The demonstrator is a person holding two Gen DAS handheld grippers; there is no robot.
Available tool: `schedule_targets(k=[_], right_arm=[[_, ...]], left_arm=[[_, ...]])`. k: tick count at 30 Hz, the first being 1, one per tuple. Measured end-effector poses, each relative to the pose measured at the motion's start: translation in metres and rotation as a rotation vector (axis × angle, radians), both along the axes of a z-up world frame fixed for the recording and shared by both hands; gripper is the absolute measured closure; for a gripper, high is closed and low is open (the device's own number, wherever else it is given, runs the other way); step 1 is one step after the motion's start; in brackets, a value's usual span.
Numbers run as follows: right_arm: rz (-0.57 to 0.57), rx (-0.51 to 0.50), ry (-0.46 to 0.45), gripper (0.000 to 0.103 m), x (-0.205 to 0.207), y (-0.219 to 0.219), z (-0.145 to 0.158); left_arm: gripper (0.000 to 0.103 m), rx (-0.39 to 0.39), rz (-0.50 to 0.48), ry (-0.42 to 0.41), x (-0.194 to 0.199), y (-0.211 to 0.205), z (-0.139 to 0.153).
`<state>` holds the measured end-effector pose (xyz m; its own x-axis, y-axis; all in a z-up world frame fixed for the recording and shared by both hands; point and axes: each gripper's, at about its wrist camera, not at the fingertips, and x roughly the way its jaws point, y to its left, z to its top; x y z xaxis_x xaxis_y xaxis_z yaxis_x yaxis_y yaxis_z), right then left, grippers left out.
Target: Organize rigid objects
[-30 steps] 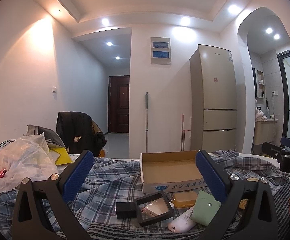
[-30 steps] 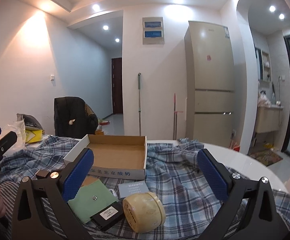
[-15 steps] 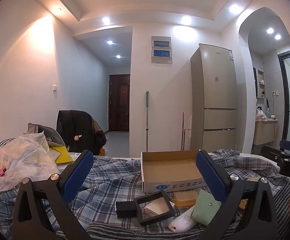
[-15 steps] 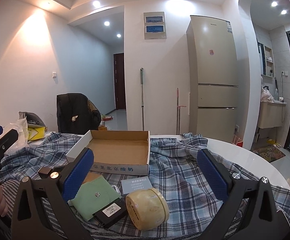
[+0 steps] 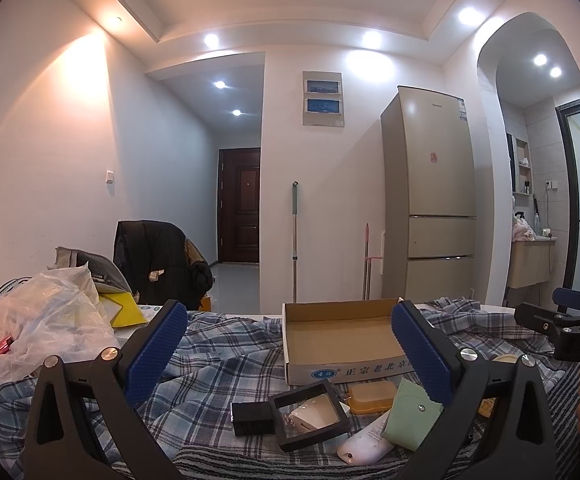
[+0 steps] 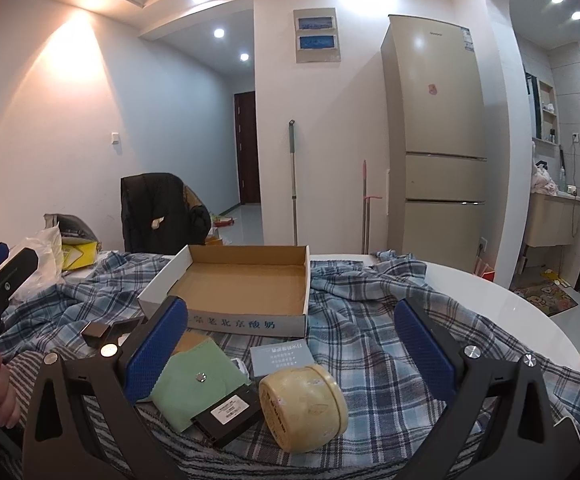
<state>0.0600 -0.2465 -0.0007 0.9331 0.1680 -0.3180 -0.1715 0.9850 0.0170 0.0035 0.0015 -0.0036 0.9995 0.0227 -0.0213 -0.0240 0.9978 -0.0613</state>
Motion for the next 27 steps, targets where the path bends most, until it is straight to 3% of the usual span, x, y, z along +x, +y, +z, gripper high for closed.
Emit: schedule_targets(k=[7, 12, 18, 27], right_arm=[[0.017, 0.001, 0.025, 0.000, 0.005, -0.003, 0.001], [0.047, 0.045, 0.005, 0.000, 0.000, -0.015, 0.018], [0.022, 0.106, 0.014, 0.000, 0.000, -0.035, 0.035], [0.081, 0.044, 0.215, 0.000, 0.026, -0.042, -0.003]], left_arm=[[0.000, 0.019, 0.018, -0.009, 0.000, -0.004, 0.004], [0.000, -0.048, -0.014, 0.021, -0.007, -0.001, 0.026], [0.000, -0.069, 0.016, 0.056, -0.007, -0.011, 0.046], [0.000, -0.066, 0.021, 0.032, -0.016, -0.022, 0.046]])
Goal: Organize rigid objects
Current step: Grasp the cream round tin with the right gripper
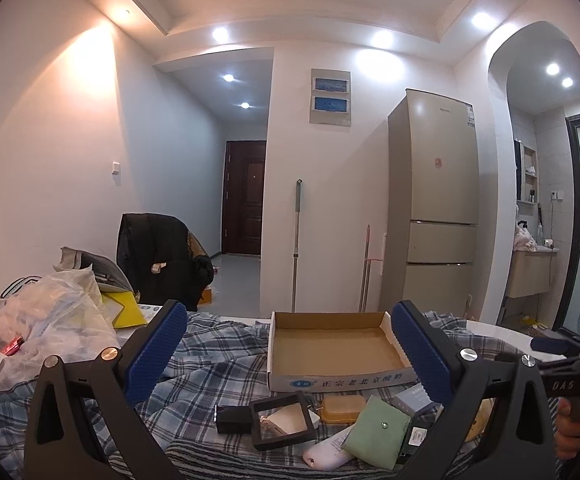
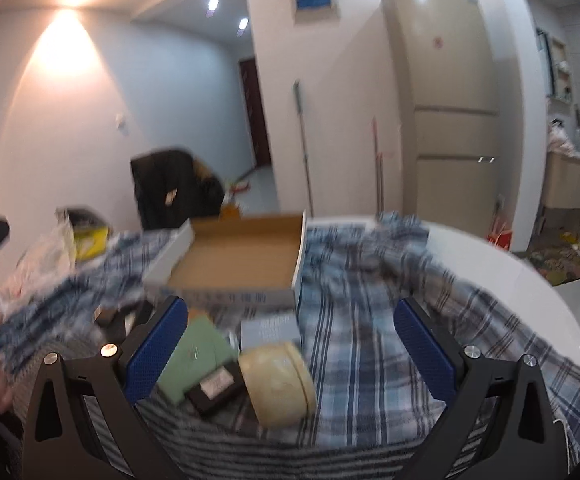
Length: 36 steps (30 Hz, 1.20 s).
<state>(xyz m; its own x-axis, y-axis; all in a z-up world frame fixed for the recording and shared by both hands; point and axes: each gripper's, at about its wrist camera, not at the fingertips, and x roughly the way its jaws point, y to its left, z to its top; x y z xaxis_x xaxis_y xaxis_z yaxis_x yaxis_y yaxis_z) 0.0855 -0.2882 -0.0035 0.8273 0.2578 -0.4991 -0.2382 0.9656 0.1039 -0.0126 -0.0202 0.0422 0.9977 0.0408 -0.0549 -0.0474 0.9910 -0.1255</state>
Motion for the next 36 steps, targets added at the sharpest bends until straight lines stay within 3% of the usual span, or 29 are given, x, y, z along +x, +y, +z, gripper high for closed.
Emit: schedule_targets(k=[4, 7, 11, 17, 19, 25, 28, 32, 36], right_arm=[[0.023, -0.106, 0.073, 0.002, 0.015, 0.009, -0.022], [0.043, -0.130, 0.134, 0.008, 0.025, 0.012, -0.034], [0.101, -0.114, 0.195, 0.017, 0.033, 0.016, -0.042], [0.151, -0.124, 0.284, 0.047, 0.042, 0.024, -0.055], [0.153, -0.140, 0.296, 0.054, 0.042, 0.027, -0.058], [0.134, -0.128, 0.315, 0.055, 0.036, 0.032, -0.056], [0.096, -0.084, 0.277, 0.055, 0.029, 0.031, -0.045], [0.037, -0.084, 0.124, 0.055, 0.014, 0.035, -0.016], [0.025, -0.005, 0.017, 0.055, 0.003, 0.039, 0.013]], left_arm=[[0.000, 0.041, -0.050, 0.045, 0.014, -0.011, -0.011], [0.000, 0.096, -0.094, 0.164, 0.039, -0.022, -0.025], [0.000, 0.047, -0.150, 0.262, 0.062, -0.016, -0.040], [0.000, 0.016, -0.133, 0.362, 0.072, -0.004, -0.048], [0.000, 0.032, -0.126, 0.368, 0.071, -0.002, -0.047], [0.000, 0.100, -0.130, 0.364, 0.063, 0.001, -0.042], [0.000, 0.094, -0.134, 0.344, 0.053, 0.009, -0.036], [0.000, 0.075, -0.119, 0.331, 0.044, 0.020, -0.028], [0.000, 0.051, -0.112, 0.320, 0.040, 0.030, -0.020]])
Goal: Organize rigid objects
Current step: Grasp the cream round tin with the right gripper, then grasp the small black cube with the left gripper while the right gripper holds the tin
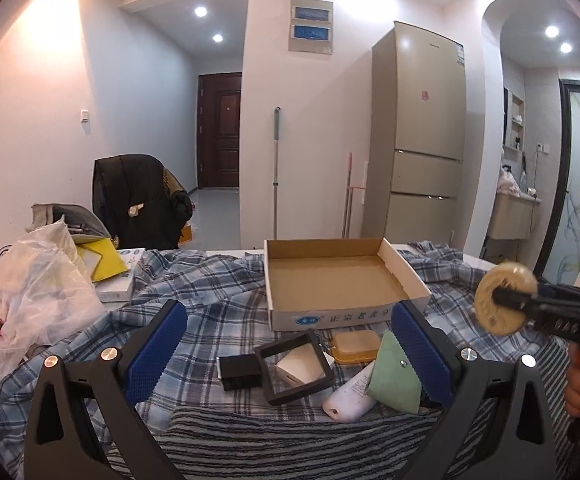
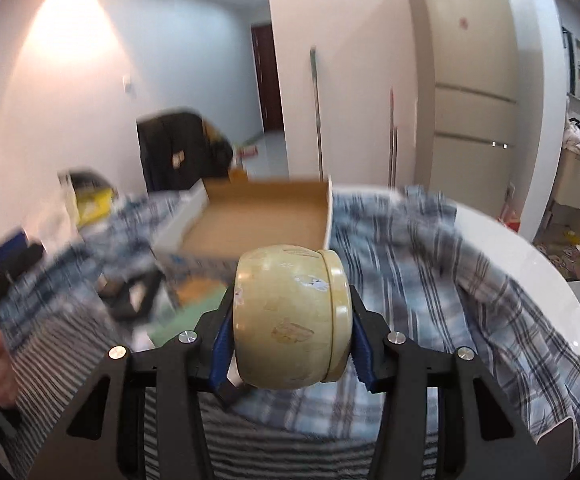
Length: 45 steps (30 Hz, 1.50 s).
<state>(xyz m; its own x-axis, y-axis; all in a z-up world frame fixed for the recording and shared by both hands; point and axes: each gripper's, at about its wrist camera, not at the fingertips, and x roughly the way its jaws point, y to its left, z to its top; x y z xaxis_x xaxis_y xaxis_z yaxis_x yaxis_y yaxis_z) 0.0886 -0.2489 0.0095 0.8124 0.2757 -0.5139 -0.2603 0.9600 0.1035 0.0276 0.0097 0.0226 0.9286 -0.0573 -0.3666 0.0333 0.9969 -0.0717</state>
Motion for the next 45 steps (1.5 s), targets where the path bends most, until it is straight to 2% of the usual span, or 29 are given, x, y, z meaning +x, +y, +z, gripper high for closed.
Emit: schedule_targets(k=[6, 9, 13, 15, 17, 20, 22, 24, 26, 28, 31, 32, 34, 35, 37, 41, 45], right_arm=[[-0.045, 0.075, -0.089, 0.055, -0.002, 0.010, 0.020], [-0.085, 0.070, -0.109, 0.055, 0.003, 0.012, 0.017], [-0.105, 0.037, -0.115, 0.055, 0.007, 0.015, 0.001], [-0.075, 0.026, -0.093, 0.055, 0.010, 0.017, -0.006], [-0.049, 0.002, -0.069, 0.055, 0.012, 0.019, -0.010], [-0.038, -0.042, -0.093, 0.055, 0.008, 0.025, -0.012], [-0.031, -0.066, -0.107, 0.055, 0.005, 0.028, -0.013], [-0.029, -0.081, -0.114, 0.055, 0.003, 0.031, -0.015], [-0.033, -0.099, -0.116, 0.055, 0.003, 0.034, -0.016], [-0.055, -0.123, -0.113, 0.055, 0.004, 0.036, -0.019], [-0.037, -0.105, -0.083, 0.055, 0.008, 0.034, -0.021], [-0.042, -0.100, -0.074, 0.055, 0.009, 0.032, -0.022], [-0.047, -0.090, -0.060, 0.055, 0.012, 0.029, -0.023], [-0.044, -0.084, -0.052, 0.055, 0.013, 0.028, -0.023], [-0.049, -0.081, -0.041, 0.055, 0.014, 0.026, -0.024], [-0.050, -0.081, -0.035, 0.055, 0.014, 0.025, -0.026], [-0.047, -0.091, -0.040, 0.055, 0.012, 0.026, -0.025]], left_arm=[[0.000, -0.015, 0.035, -0.065, 0.002, 0.017, 0.020], [0.000, -0.007, 0.042, -0.016, 0.013, 0.024, 0.020], [0.000, 0.030, 0.033, 0.076, 0.029, 0.026, 0.002], [0.000, 0.045, 0.035, 0.117, 0.038, 0.027, -0.008], [0.000, 0.020, 0.069, 0.156, 0.050, 0.035, -0.018], [0.002, -0.027, 0.092, 0.254, 0.075, 0.050, -0.030], [0.012, -0.080, 0.087, 0.333, 0.089, 0.058, -0.041], [0.016, -0.132, 0.070, 0.423, 0.104, 0.063, -0.055], [0.027, -0.182, 0.052, 0.506, 0.114, 0.067, -0.072], [0.031, -0.219, 0.037, 0.591, 0.123, 0.068, -0.089], [0.037, -0.274, 0.033, 0.691, 0.134, 0.070, -0.110], [0.038, -0.285, 0.032, 0.704, 0.135, 0.071, -0.113], [0.040, -0.253, 0.012, 0.694, 0.137, 0.065, -0.110], [0.049, -0.247, 0.006, 0.699, 0.139, 0.063, -0.109], [0.052, -0.240, 0.020, 0.691, 0.139, 0.064, -0.107], [0.052, -0.270, 0.026, 0.707, 0.138, 0.072, -0.106], [0.052, -0.250, 0.023, 0.701, 0.131, 0.075, -0.100]])
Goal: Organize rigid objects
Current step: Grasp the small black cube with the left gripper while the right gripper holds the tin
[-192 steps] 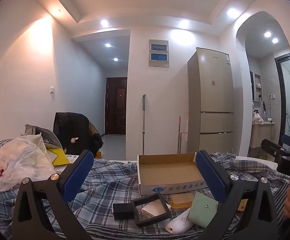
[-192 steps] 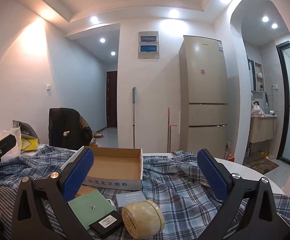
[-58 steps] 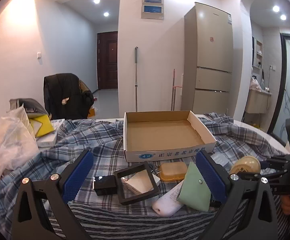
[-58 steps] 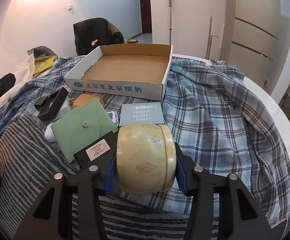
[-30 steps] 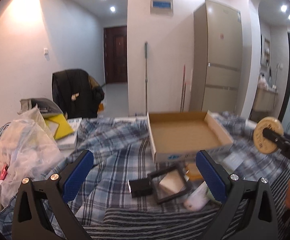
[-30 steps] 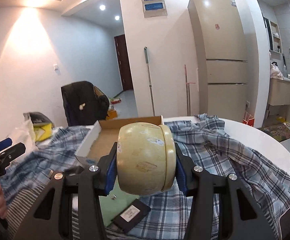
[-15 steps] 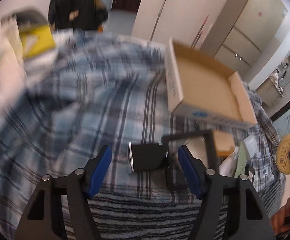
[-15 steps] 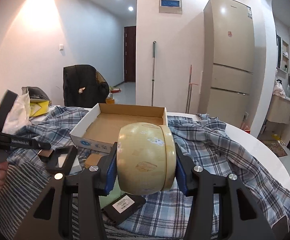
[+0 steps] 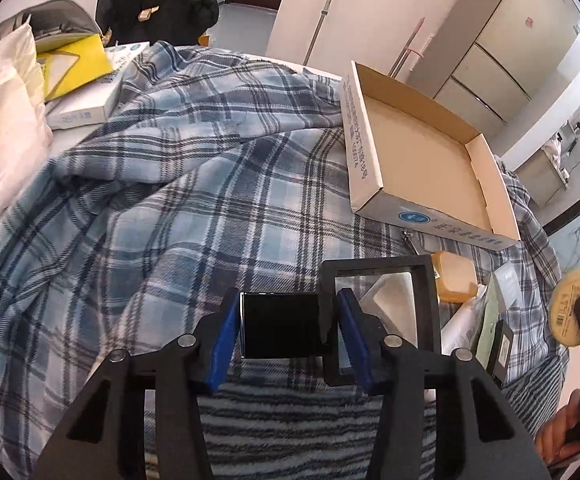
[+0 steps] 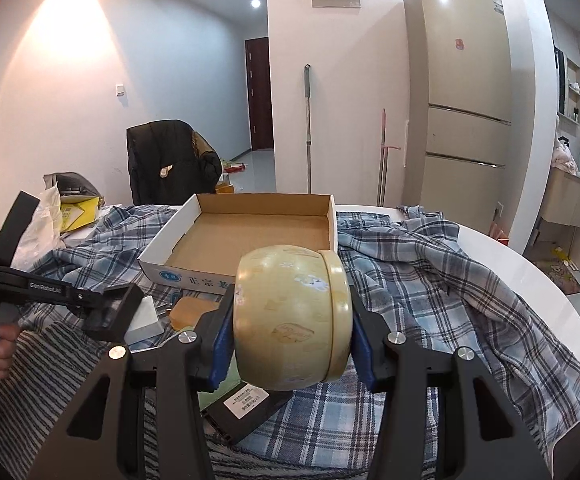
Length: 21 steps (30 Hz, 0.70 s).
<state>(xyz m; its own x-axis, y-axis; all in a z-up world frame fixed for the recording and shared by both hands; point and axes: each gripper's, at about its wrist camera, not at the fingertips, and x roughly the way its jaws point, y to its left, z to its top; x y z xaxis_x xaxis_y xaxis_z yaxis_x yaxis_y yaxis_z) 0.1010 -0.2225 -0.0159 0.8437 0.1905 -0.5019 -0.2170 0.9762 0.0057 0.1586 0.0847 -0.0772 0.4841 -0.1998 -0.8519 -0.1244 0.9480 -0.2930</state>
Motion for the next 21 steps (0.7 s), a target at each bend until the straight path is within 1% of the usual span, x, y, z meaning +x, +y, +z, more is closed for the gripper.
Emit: schedule_targets(k=[4, 6, 8, 11, 15, 16, 17, 19, 21], right_arm=[[0.003, -0.012, -0.008, 0.055, -0.002, 0.001, 0.001], [0.006, -0.017, -0.013, 0.055, -0.003, 0.002, 0.001], [0.008, -0.023, -0.018, 0.055, -0.004, 0.003, 0.002], [0.014, -0.031, -0.021, 0.055, -0.005, 0.004, 0.002], [0.017, -0.035, -0.019, 0.055, -0.005, 0.005, 0.001], [0.015, -0.035, -0.019, 0.055, -0.006, 0.005, 0.001], [0.015, -0.034, -0.019, 0.055, -0.006, 0.005, 0.002], [0.018, -0.034, -0.018, 0.055, -0.005, 0.005, 0.002], [0.015, -0.038, -0.015, 0.055, -0.005, 0.006, 0.001]], left_arm=[[0.052, -0.012, -0.030, 0.028, -0.004, 0.000, -0.001], [0.052, -0.021, -0.029, 0.038, -0.006, 0.000, -0.004], [0.052, -0.051, -0.016, 0.032, -0.010, 0.004, -0.004], [0.052, -0.071, 0.011, 0.021, -0.017, 0.010, -0.002], [0.052, -0.061, 0.008, 0.015, -0.024, 0.010, 0.000], [0.054, -0.059, 0.006, 0.020, -0.026, 0.010, 0.000], [0.062, -0.050, 0.000, 0.024, -0.027, 0.009, 0.000], [0.072, -0.017, -0.008, 0.031, -0.027, 0.008, -0.002], [0.072, -0.020, 0.001, 0.035, -0.025, 0.011, -0.003]])
